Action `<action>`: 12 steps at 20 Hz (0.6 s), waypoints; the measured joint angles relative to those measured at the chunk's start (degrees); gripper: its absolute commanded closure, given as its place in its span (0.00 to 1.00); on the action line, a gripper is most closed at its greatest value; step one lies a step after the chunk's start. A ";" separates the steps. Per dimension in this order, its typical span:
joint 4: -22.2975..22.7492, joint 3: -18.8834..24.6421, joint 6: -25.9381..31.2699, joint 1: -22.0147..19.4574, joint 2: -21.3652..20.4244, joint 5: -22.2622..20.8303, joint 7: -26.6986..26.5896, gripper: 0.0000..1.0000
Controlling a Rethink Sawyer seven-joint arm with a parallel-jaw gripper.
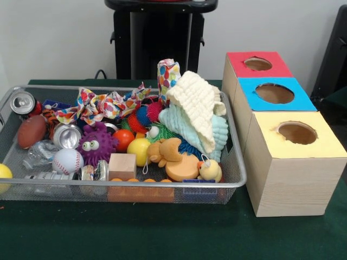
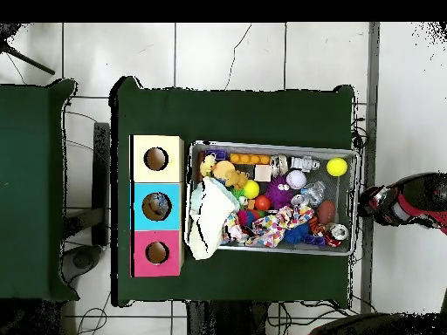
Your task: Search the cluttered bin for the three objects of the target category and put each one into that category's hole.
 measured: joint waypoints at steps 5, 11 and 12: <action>0.01 -0.01 0.21 0.46 -0.88 0.12 0.00 1.00; 0.38 0.20 0.21 0.18 -0.12 1.91 0.00 1.00; 0.48 0.30 0.21 0.09 0.05 2.26 0.00 1.00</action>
